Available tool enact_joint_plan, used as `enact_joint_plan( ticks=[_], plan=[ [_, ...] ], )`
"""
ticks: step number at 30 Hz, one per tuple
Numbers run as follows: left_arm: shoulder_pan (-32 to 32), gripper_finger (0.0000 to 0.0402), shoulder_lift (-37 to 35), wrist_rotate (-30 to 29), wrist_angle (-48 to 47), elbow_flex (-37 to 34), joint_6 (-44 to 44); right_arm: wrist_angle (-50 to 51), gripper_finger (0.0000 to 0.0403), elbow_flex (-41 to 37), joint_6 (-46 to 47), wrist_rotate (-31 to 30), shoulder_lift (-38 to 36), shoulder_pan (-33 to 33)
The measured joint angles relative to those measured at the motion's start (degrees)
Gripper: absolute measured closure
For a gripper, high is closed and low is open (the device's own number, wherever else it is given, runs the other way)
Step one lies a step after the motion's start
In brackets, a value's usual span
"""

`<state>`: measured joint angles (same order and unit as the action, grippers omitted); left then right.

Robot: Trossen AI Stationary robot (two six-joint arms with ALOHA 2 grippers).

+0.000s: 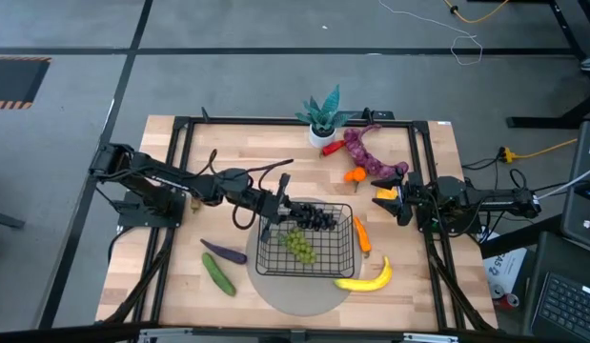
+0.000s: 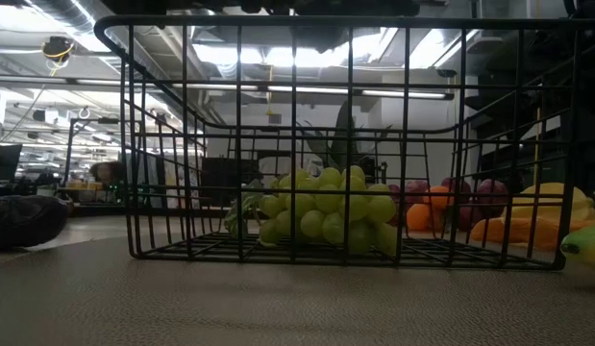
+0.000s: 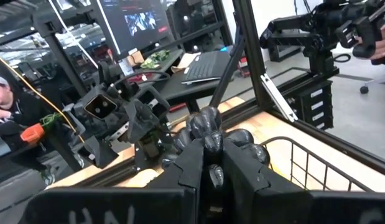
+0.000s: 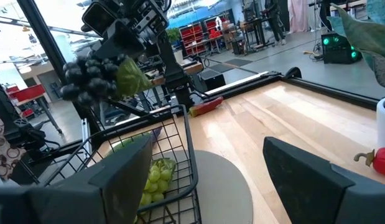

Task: Build produce basket
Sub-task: Put the black grapes into the black wire basket

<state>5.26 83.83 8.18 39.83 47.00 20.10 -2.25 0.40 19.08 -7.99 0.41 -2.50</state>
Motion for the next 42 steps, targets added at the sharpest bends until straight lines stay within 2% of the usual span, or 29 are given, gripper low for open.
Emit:
enact_joint_plan(
  ticks=[9,19,23,27,31,36,39,42],
  plan=[
    [-1.3,0.0362,0.0,-0.1,1.5,0.0,-1.9,-0.3,0.0093,0.0,0.1,0.0,0.0,0.0],
    [-1.9,0.0359,0.0,0.4,1.2,0.5,-15.3,-1.4,0.0093,0.0,0.0,-0.1,0.0,0.0],
    [-1.5,0.0358,0.9,0.8,1.8,3.2,-15.5,-1.4,0.0093,0.0,0.1,-1.4,0.0,0.0],
    [-2.2,0.0358,1.5,-3.5,1.1,4.1,-15.3,-1.4,0.0093,0.0,0.2,-4.9,0.0,0.0],
    [-2.9,0.0358,2.2,-4.3,-1.0,4.0,-15.1,-1.4,0.0093,0.0,0.2,-5.1,0.0,0.0],
    [-2.6,0.0358,3.4,-3.2,-4.9,4.0,-10.7,-1.4,0.0092,0.0,0.2,-5.0,0.0,0.0],
    [-2.4,0.0358,4.7,0.0,-2.7,4.2,-9.1,-1.4,0.0093,0.0,0.2,-5.0,0.0,0.0],
    [-2.3,0.0358,5.0,0.6,-1.9,4.1,-9.1,-1.4,0.0093,0.0,0.2,-5.0,0.0,0.0]
  ],
)
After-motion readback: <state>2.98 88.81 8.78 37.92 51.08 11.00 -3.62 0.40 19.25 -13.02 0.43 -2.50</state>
